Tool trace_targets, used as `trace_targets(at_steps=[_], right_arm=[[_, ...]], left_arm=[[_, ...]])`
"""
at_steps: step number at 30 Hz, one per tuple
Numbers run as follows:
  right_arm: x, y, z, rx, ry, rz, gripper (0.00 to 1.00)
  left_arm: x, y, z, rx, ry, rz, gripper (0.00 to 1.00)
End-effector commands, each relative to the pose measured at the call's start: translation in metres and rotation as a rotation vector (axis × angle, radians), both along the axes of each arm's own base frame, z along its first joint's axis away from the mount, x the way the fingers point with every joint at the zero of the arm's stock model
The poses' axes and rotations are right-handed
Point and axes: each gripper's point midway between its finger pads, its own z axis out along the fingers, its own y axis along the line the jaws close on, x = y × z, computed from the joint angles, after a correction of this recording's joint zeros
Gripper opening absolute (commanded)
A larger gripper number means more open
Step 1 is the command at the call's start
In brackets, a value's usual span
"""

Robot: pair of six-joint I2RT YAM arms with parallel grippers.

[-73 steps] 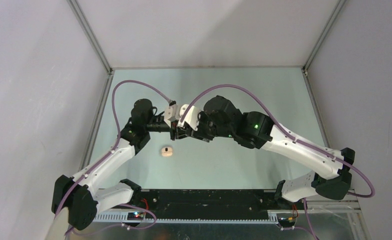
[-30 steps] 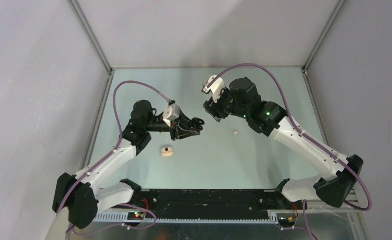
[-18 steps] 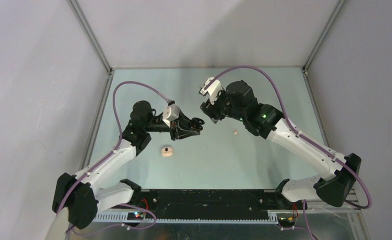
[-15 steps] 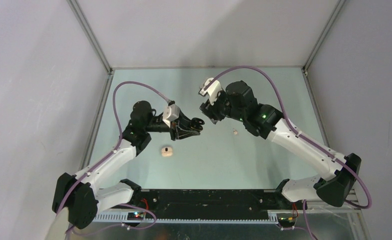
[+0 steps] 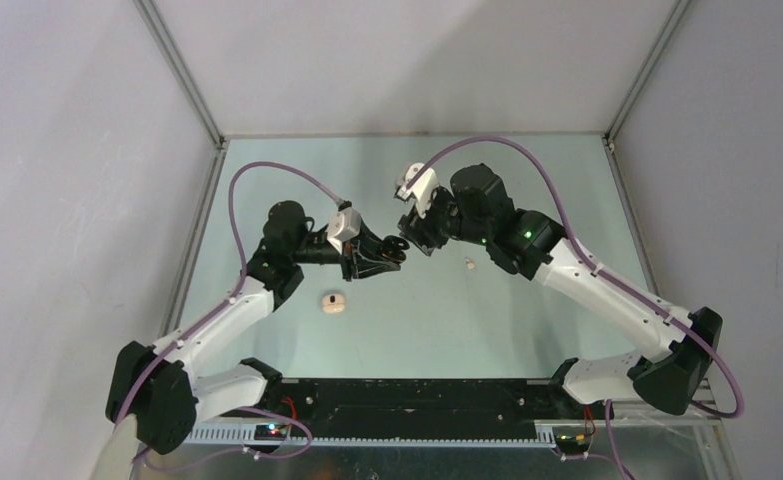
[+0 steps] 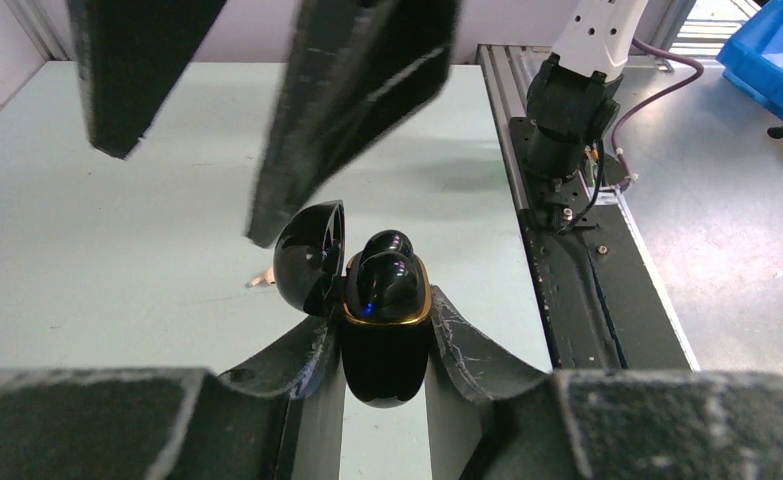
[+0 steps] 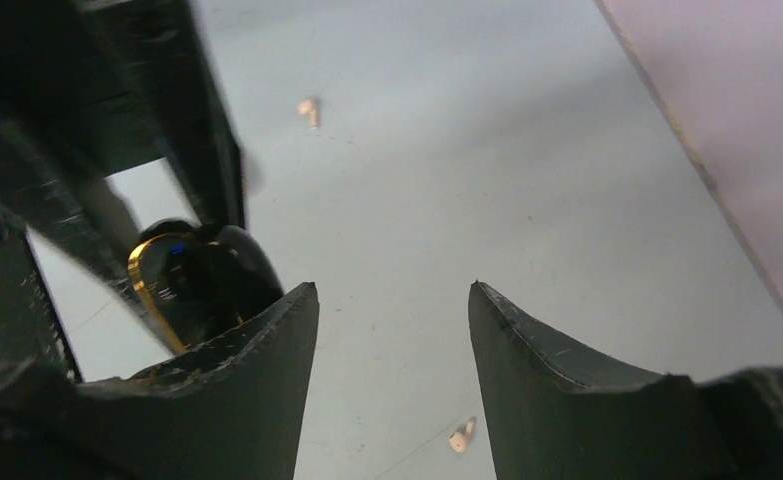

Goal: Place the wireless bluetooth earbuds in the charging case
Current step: Close the charging case with the earbuds, then place the charging case with the earbuds at the center of the board.

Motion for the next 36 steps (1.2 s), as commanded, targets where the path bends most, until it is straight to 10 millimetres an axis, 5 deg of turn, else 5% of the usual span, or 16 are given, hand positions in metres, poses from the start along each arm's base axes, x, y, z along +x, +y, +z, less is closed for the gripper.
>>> trace_targets(at_steps=[1,6,10,13,16,20,24,27,36], right_arm=[[-0.043,0.009,0.017,0.013,-0.023,0.209,0.61],[-0.093,0.004,0.032,0.004,0.008,0.447,0.68],[-0.093,-0.006,0.046,0.029,-0.016,0.421,0.71],[-0.077,-0.012,0.047,0.034,-0.038,0.354,0.73],[-0.04,-0.022,0.049,0.042,-0.08,0.159,0.83],[0.011,-0.055,0.051,0.052,-0.131,-0.106,0.99],[0.044,-0.092,0.045,0.078,-0.131,-0.265,0.99],[0.062,-0.112,0.034,0.084,-0.092,-0.335,0.99],[0.081,-0.127,0.02,0.044,-0.078,-0.415,0.99]], left_arm=[[-0.001,-0.002,0.011,-0.02,-0.036,-0.016,0.02],[-0.001,-0.002,0.012,-0.02,-0.036,-0.014,0.02],[0.0,-0.002,0.011,-0.018,-0.033,-0.012,0.02],[0.002,-0.002,0.01,-0.015,-0.025,-0.005,0.02],[0.013,-0.003,0.01,-0.009,-0.013,0.047,0.02],[0.034,-0.004,0.001,0.027,0.038,0.124,0.01],[0.064,0.0,-0.005,0.056,0.094,0.218,0.0],[0.09,0.008,-0.007,0.066,0.126,0.3,0.01],[0.151,-0.001,-0.045,0.107,0.331,0.466,0.02]])
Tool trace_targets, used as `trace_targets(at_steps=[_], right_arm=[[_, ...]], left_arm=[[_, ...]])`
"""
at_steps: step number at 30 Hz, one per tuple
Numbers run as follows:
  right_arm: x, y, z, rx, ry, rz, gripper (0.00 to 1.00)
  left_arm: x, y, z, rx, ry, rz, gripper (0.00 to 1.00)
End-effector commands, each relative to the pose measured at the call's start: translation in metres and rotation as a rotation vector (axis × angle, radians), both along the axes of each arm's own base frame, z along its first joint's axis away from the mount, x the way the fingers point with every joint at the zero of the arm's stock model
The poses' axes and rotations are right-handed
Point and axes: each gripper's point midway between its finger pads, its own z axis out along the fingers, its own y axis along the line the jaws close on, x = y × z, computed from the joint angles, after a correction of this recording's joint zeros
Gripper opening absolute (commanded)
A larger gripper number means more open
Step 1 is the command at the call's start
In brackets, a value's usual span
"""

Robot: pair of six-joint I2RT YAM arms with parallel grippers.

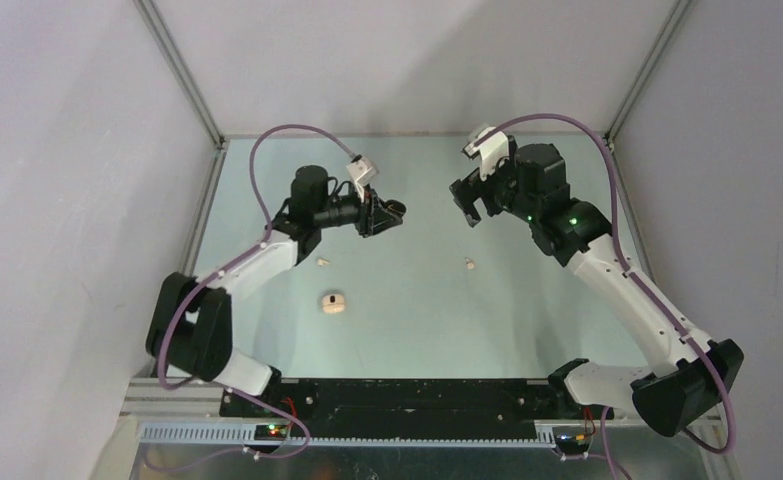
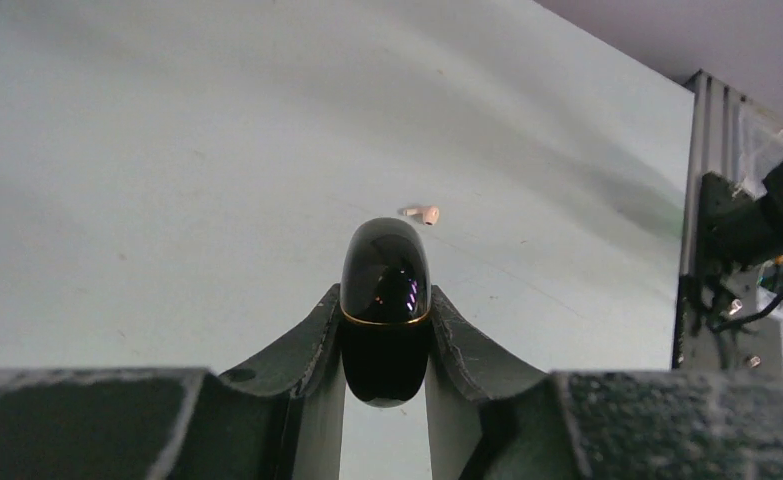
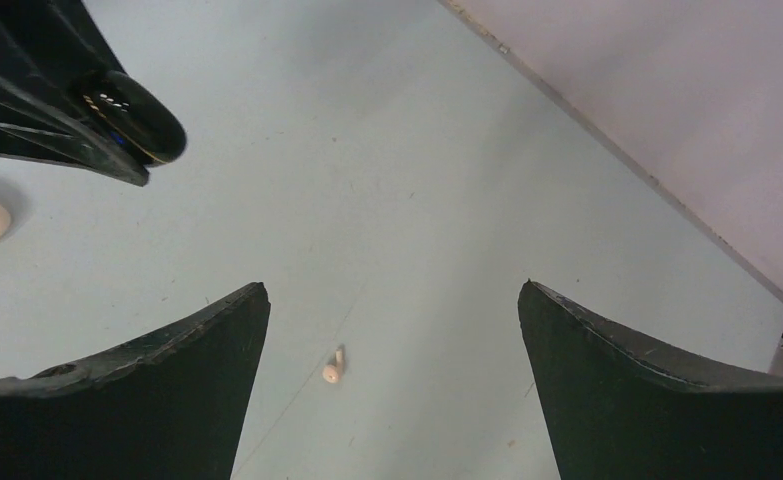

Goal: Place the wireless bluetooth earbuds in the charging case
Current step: Place the charging case with the earbuds at the center of the board.

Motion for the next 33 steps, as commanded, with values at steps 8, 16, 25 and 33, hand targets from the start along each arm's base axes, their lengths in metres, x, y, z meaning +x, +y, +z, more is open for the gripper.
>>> trace_targets(at_steps=[8,16,25,33], right_arm=[[0.022,-0.021,0.007,0.024,-0.031,-0.099,0.99],[0.021,-0.017,0.004,0.025,-0.025,-0.082,0.99],[0.014,-0.012,0.009,0.044,-0.035,-0.064,0.99],[0.011,-0.012,0.013,0.06,-0.043,-0.061,0.99]], left_arm=[[0.043,-0.04,-0.051,-0.174,0.41,0.093,0.05],[0.055,-0.069,-0.111,-0.205,0.668,0.169,0.08],[0.062,-0.065,-0.174,-0.055,0.815,0.357,0.23],[0.057,-0.072,-0.194,0.026,0.894,0.385,0.46]])
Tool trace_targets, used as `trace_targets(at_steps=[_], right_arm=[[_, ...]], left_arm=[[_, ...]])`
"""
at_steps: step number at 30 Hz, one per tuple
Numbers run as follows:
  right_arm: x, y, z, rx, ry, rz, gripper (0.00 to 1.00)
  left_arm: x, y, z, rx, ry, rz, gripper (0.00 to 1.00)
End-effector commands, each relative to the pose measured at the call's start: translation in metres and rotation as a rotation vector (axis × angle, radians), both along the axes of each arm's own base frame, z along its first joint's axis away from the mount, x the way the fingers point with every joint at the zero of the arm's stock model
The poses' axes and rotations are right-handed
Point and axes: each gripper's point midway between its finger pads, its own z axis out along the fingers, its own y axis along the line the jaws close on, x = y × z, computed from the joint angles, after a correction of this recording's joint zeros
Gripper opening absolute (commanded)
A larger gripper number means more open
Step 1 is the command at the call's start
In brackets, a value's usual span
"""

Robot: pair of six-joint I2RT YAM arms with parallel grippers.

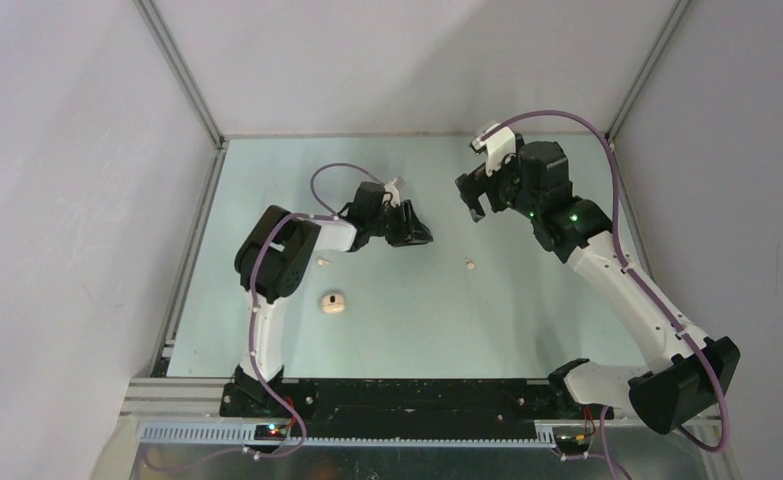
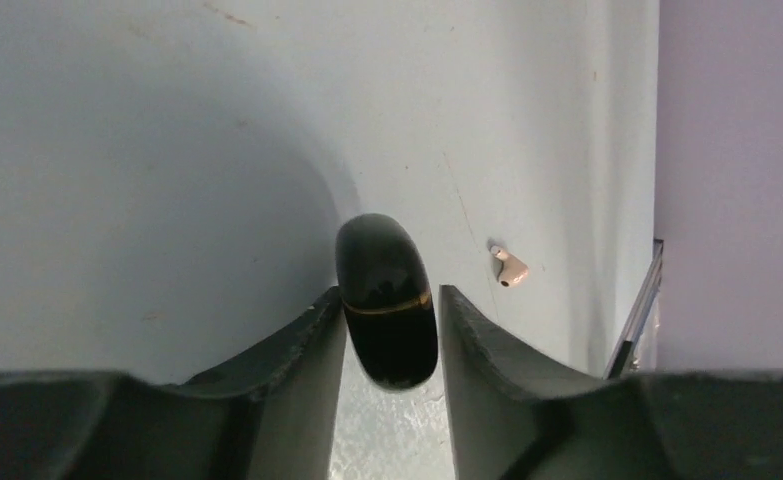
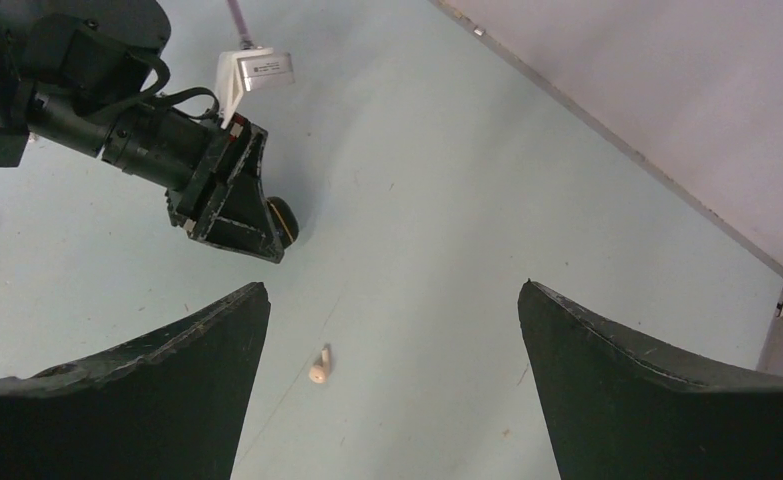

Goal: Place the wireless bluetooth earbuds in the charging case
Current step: Place the charging case with the earbuds at the center of the board.

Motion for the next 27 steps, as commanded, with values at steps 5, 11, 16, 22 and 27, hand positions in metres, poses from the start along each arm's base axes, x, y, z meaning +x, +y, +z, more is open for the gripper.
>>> trace_targets(at_steps=[5,11,16,22,27], right_arm=[[-0.004,0.003,0.022,0.057,-0.062,0.006,0.99],[-0.005,0.003,0.023,0.061,-0.063,0.007,0.99],[-0.005,0.002,0.023,0.057,-0.069,0.004,0.99],[-0.002,-0.004,0.024,0.039,-0.101,-0.019,0.99],[-0.001,-0.005,0.021,0.033,-0.095,-0.019,0.99]], left_arm=[[-0.007,-0.01,-0.011,0.04,0.069,-0.002,0.95],[-0.012,-0.008,-0.01,0.054,0.076,-0.006,0.99],[-0.016,0.002,-0.005,0.094,0.041,-0.025,0.99],[-0.016,0.02,0.012,0.104,-0.063,-0.027,0.99],[-0.013,0.031,0.021,0.138,-0.143,-0.062,0.99]])
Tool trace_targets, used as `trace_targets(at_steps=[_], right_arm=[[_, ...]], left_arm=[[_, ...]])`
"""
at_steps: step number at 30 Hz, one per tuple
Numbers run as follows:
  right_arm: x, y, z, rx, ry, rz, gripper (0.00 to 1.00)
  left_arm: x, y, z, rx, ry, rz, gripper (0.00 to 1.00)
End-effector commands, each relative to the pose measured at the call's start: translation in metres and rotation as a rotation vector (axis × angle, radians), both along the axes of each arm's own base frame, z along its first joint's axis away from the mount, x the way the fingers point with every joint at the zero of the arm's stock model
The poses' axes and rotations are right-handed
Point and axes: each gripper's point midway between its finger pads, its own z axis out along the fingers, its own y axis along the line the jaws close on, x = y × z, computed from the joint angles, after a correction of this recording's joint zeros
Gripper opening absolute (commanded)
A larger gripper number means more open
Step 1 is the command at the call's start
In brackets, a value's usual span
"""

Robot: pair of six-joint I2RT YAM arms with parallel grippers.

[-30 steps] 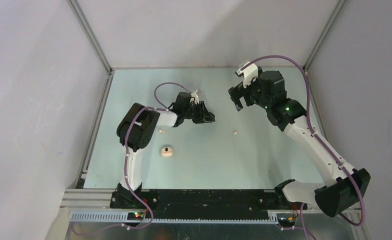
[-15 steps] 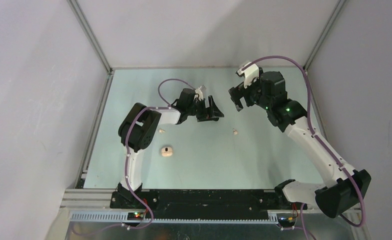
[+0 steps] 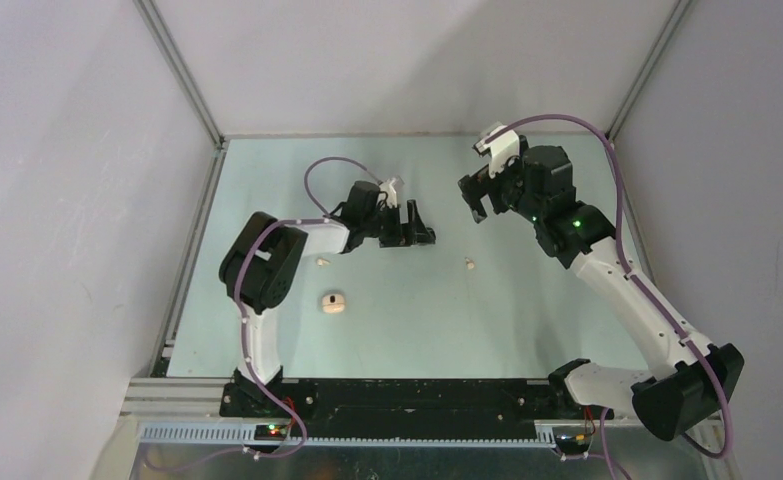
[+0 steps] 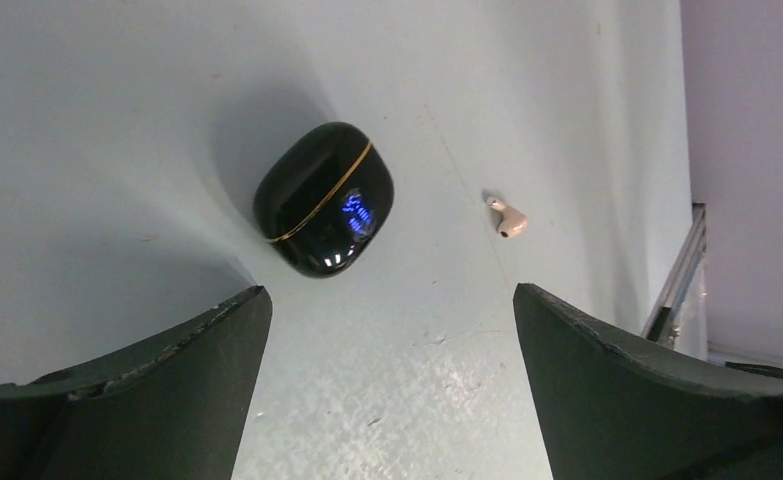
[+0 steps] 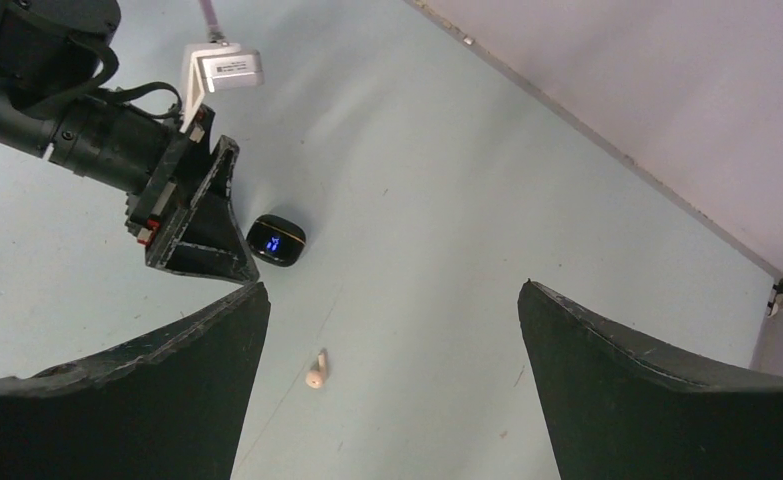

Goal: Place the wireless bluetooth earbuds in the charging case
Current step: Place the charging case with the earbuds at the center of the board.

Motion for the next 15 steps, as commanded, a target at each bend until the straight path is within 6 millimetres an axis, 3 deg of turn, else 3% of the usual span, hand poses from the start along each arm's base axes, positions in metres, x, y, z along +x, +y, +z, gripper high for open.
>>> trace_targets(at_steps=[1,4,8,9,10,12,13,14,15], right_arm=[[0.003,-0.001,0.018,0.017,-0.071,-0.003,0.99],[0.005,-0.001,0.012,-0.003,-0.08,0.003,0.99],[0.011,-0.003,0.007,-0.023,-0.088,-0.008,0.99],[0.011,-0.004,0.007,-0.024,-0.086,-0.007,0.99],[0.011,-0.004,0.006,-0.024,-0.082,-0.003,0.99],[0.012,-0.005,0.004,-0.022,-0.078,-0.001,0.99],[0.013,-0.005,0.003,-0.019,-0.073,0.005,0.99],[0.013,-0.004,0.002,-0.018,-0.07,0.01,0.99],[0.012,-0.001,0.001,-0.013,-0.063,0.027,0.99]], left_arm=[[0.002,0.022,0.007,0.083,-0.095,-0.022,0.99],[0.007,0.028,0.023,0.093,-0.178,-0.055,0.99],[0.015,0.044,0.063,0.121,-0.323,-0.054,0.99],[0.019,0.051,0.084,0.15,-0.403,-0.041,0.99],[0.017,0.059,0.088,0.191,-0.421,-0.036,0.99],[0.014,0.082,0.134,0.273,-0.573,0.001,0.99],[0.017,0.097,0.143,0.358,-0.648,0.016,0.99],[0.015,0.114,0.171,0.403,-0.731,0.068,0.99],[0.013,0.125,0.18,0.469,-0.796,0.056,0.99]])
